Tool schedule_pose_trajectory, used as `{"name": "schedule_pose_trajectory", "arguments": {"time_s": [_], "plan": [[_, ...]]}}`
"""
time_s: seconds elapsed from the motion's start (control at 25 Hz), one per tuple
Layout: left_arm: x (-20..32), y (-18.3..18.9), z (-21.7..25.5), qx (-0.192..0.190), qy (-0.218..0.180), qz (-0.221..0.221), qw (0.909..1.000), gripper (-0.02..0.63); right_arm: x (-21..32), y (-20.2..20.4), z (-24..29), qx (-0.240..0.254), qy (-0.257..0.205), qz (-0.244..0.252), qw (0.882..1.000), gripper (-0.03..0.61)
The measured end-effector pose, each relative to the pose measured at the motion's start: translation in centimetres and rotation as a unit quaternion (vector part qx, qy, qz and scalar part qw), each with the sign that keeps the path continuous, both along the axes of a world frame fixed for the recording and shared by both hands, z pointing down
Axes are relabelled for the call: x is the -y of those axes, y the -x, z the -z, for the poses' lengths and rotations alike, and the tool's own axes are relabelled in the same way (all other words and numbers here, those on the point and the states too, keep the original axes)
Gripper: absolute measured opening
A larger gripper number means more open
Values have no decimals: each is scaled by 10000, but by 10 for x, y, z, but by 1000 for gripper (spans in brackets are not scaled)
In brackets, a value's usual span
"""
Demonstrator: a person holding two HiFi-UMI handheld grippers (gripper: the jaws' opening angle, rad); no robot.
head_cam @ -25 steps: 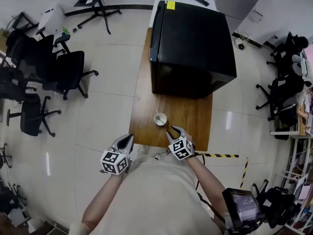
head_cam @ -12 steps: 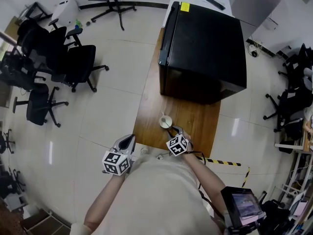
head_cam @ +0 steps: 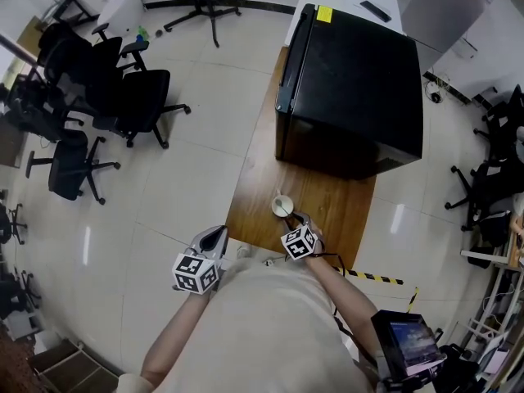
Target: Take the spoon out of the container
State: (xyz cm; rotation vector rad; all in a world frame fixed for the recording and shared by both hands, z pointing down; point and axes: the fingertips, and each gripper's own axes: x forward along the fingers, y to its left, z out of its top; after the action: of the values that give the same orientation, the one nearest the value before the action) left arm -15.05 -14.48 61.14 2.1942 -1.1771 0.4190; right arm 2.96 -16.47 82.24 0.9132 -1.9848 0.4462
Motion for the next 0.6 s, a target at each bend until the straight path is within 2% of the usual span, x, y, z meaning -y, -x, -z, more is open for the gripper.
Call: {"name": "schedule_pose_trajectory", "arguments": {"time_s": [0.6], "plan": [[4, 4, -1, 24, -20, 28, 10000, -3, 5, 5, -6, 55, 95, -27, 9999, 127]]}}
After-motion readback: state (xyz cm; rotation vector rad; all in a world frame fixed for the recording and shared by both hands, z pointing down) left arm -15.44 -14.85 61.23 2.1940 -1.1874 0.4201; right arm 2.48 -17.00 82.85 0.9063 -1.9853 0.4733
